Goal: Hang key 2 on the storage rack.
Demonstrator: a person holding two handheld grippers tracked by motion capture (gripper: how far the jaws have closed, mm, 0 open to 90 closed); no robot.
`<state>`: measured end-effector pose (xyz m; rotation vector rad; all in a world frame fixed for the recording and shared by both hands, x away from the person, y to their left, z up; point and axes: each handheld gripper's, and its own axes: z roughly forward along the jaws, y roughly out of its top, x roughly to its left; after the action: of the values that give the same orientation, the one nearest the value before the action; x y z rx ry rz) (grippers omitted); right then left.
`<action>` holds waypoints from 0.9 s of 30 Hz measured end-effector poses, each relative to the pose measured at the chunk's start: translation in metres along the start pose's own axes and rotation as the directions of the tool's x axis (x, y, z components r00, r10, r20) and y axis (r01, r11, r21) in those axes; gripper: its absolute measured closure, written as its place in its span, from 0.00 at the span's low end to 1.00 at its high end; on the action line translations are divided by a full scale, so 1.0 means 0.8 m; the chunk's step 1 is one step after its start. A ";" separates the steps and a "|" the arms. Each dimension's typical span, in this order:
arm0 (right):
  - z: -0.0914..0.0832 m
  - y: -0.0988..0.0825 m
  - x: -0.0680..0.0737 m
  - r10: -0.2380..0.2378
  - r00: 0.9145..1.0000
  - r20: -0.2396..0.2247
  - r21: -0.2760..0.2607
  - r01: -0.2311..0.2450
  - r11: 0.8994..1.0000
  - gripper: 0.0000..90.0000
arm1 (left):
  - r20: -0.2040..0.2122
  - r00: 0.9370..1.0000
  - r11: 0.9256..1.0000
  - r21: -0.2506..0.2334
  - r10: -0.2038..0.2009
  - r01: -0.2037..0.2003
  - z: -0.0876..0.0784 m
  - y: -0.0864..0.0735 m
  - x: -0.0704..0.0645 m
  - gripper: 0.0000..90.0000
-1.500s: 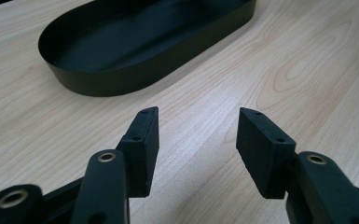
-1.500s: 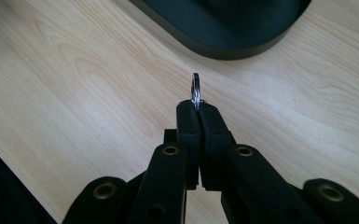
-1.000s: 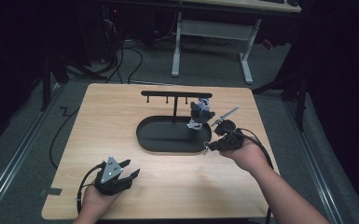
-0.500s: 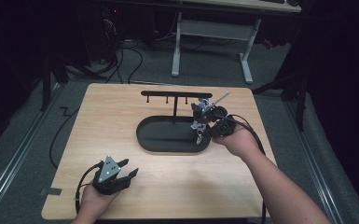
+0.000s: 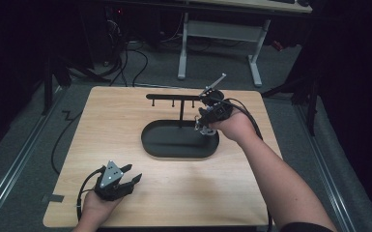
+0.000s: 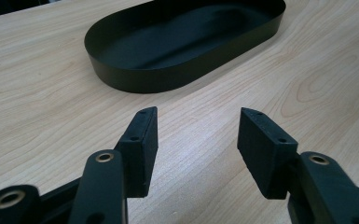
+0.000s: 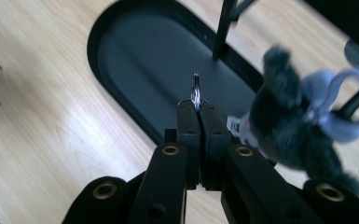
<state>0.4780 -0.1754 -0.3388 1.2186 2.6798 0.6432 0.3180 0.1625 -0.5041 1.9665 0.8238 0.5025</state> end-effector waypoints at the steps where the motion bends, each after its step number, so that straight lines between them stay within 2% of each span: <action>1: -0.001 0.004 -0.002 -0.006 1.000 0.003 -0.005 0.006 1.000 0.99 | 0.002 1.000 1.000 0.004 0.002 -0.002 0.000 0.000 0.000 0.54; 3: -0.002 0.012 -0.003 0.016 1.000 -0.003 -0.018 -0.016 1.000 0.99 | 0.007 1.000 1.000 0.014 0.004 -0.005 0.001 0.000 0.000 0.54; 8: -0.001 0.027 -0.007 0.006 1.000 0.004 -0.033 -0.006 0.999 0.99 | 0.009 1.000 1.000 0.019 0.009 -0.009 0.004 -0.001 -0.002 0.54; 10: 0.000 0.035 -0.010 0.023 1.000 0.004 -0.034 -0.022 0.999 0.99 | 0.012 1.000 1.000 0.019 0.011 -0.011 0.004 -0.001 -0.003 0.54; 13: 0.002 0.040 -0.014 0.022 1.000 0.002 -0.038 -0.021 0.999 0.99 | 0.014 1.000 1.000 0.020 0.010 -0.010 0.005 -0.001 -0.003 0.54; 21: 0.006 0.043 -0.032 0.069 0.998 -0.006 -0.037 -0.069 0.997 0.98 | 0.025 0.999 0.999 0.030 0.022 -0.023 0.008 -0.001 -0.006 0.54; 22: 0.008 0.043 -0.033 0.063 0.998 -0.005 -0.037 -0.064 0.997 0.97 | 0.025 0.999 0.999 0.030 0.022 -0.023 0.008 -0.001 -0.006 0.54; 24: 0.010 0.042 -0.032 0.072 0.997 0.008 -0.044 -0.071 0.997 0.95 | 0.026 0.999 0.999 0.033 0.025 -0.026 0.008 -0.001 -0.007 0.54; 25: 0.012 0.041 -0.033 0.073 0.997 0.028 -0.054 -0.071 0.996 0.88 | 0.026 0.999 0.999 0.034 0.025 -0.026 0.009 -0.001 -0.006 0.54; 26: 0.013 0.040 -0.032 0.090 0.996 0.026 -0.055 -0.089 0.995 0.88 | 0.026 0.999 0.999 0.035 0.026 -0.027 0.009 -0.001 -0.006 0.54; 27: 0.014 0.038 -0.033 0.079 0.997 0.025 -0.063 -0.078 0.995 0.88 | 0.027 0.999 0.999 0.036 0.026 -0.027 0.009 -0.002 -0.006 0.54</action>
<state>0.5201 -0.1738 -0.3369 1.3123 2.5804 0.7089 0.3186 0.1554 -0.5087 2.0152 0.7967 0.4791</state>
